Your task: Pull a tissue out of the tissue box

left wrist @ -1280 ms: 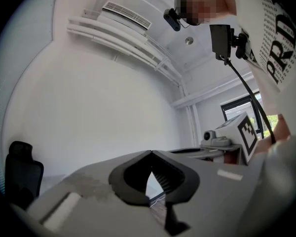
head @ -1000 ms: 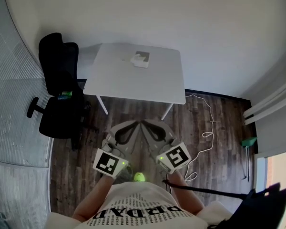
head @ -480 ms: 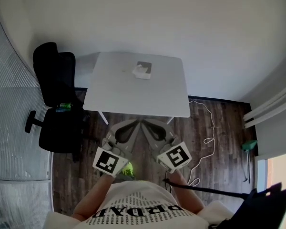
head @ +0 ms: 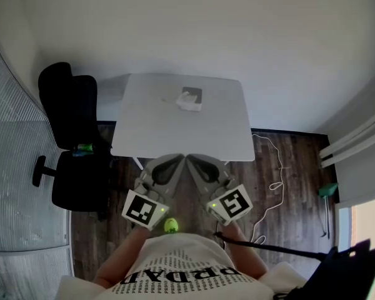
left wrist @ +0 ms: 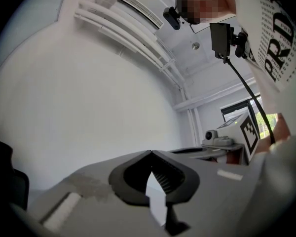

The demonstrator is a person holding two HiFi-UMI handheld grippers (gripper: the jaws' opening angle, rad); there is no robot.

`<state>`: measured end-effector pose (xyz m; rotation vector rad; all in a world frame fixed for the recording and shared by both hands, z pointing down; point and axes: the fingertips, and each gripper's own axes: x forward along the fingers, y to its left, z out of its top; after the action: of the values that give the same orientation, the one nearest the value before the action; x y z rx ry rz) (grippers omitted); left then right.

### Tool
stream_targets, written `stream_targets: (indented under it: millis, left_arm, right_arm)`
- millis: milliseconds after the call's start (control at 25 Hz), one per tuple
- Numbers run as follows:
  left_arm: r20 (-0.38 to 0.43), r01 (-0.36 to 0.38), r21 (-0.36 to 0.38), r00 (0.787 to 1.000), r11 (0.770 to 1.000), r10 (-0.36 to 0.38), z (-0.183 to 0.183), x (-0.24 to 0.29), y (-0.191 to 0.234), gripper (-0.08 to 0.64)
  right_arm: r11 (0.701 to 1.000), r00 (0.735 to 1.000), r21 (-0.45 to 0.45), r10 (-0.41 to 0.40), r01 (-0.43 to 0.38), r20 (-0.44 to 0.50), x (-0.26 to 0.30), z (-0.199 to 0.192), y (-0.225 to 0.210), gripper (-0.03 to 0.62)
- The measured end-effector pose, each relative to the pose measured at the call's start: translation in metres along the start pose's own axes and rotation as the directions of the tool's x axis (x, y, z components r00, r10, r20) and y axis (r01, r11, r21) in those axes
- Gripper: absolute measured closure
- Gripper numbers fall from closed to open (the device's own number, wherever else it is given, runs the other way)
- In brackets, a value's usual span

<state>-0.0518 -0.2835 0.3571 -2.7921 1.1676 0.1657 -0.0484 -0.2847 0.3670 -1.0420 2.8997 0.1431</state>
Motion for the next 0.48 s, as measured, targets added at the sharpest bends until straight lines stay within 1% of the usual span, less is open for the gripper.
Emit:
stream_targets:
  millis: [240,480]
  left_arm:
    - [0.000,-0.008,-0.020,1.000,1.000,0.008,-0.005,0.008,0.013,0.568]
    - [-0.017,-0.029,-0.026,0.999,0.999,0.029,-0.018,0.039,0.031,0.568]
  right_arm:
    - [1.000,1.000,0.005,0.010,-0.010,-0.002,0.013,-0.004,-0.009,0.583]
    - [0.999,1.000,0.029,0.029,-0.028,-0.005,0.027,-0.013,-0.041,0.583]
